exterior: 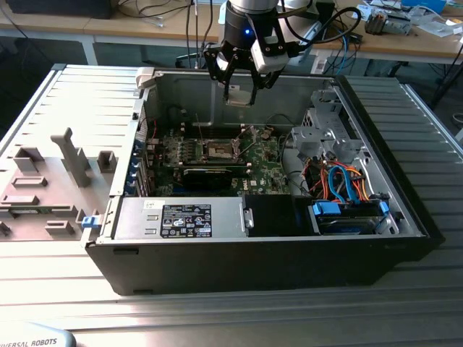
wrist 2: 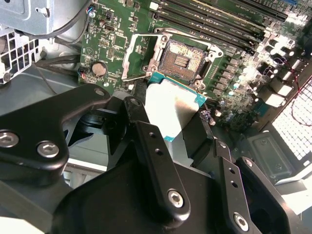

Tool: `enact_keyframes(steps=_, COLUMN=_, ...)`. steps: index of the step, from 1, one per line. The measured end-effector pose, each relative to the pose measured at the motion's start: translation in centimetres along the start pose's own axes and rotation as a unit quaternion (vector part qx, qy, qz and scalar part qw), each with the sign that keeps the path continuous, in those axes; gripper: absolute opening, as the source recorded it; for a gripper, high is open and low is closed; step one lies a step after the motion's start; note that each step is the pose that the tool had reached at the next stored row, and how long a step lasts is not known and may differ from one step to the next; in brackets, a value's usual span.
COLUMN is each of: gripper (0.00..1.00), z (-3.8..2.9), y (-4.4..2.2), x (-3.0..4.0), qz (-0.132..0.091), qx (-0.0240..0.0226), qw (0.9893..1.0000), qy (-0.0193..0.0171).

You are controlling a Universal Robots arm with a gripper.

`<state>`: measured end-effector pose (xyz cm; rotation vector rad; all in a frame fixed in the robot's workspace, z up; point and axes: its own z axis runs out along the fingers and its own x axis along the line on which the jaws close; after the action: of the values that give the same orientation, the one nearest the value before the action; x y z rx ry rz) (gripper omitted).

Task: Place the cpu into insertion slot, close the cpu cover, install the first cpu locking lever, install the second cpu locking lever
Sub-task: 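Place the cpu into insertion slot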

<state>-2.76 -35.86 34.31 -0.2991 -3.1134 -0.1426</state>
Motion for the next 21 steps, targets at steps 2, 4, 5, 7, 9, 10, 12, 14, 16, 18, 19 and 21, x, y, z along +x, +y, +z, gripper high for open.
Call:
enact_keyframes(steps=2, gripper=0.54, z=0.0, y=0.0, x=0.0, qz=0.001, qx=0.0, qw=1.0, qy=0.0)
enact_keyframes(steps=4, gripper=0.54, z=0.0, y=0.0, x=0.0, qz=0.001, qx=0.0, qw=1.0, qy=-0.0001)
enact_keyframes(steps=5, gripper=0.54, z=0.0, y=0.0, x=0.0, qz=0.002, qx=0.0, qw=1.0, qy=-0.0001)
enact_keyframes(steps=7, gripper=0.54, z=0.0, y=0.0, x=0.0, qz=0.002, qx=-0.0001, qw=1.0, qy=-0.0002)
enact_keyframes(steps=9, gripper=0.54, z=0.0, y=0.0, x=0.0, qz=0.003, qx=-0.0001, qw=1.0, qy=-0.0002)
enact_keyframes(steps=10, gripper=0.54, z=0.0, y=0.0, x=0.0, qz=0.003, qx=0.0, qw=1.0, qy=-0.0002)
enact_keyframes(steps=12, gripper=0.54, z=0.0, y=0.0, x=0.0, qz=0.004, qx=-0.0001, qw=1.0, qy=-0.0003)
enact_keyframes(steps=14, gripper=0.54, z=0.0, y=0.0, x=0.0, qz=0.004, qx=-0.0001, qw=1.0, qy=-0.0003)
enact_keyframes(steps=16, gripper=0.54, z=0.0, y=0.0, x=0.0, qz=0.004, qx=-0.0001, qw=1.0, qy=-0.0004)
enact_keyframes(steps=18, gripper=0.54, z=0.0, y=0.0, x=0.0, qz=0.005, qx=-0.0001, qw=1.0, qy=-0.0004)
enact_keyframes(steps=19, gripper=0.54, z=0.0, y=0.0, x=0.0, qz=0.005, qx=-0.0001, qw=1.0, qy=-0.0005)
enact_keyframes(steps=21, gripper=0.54, z=0.0, y=0.0, x=0.0, qz=0.006, qx=-0.0001, qw=1.0, qy=-0.0005)
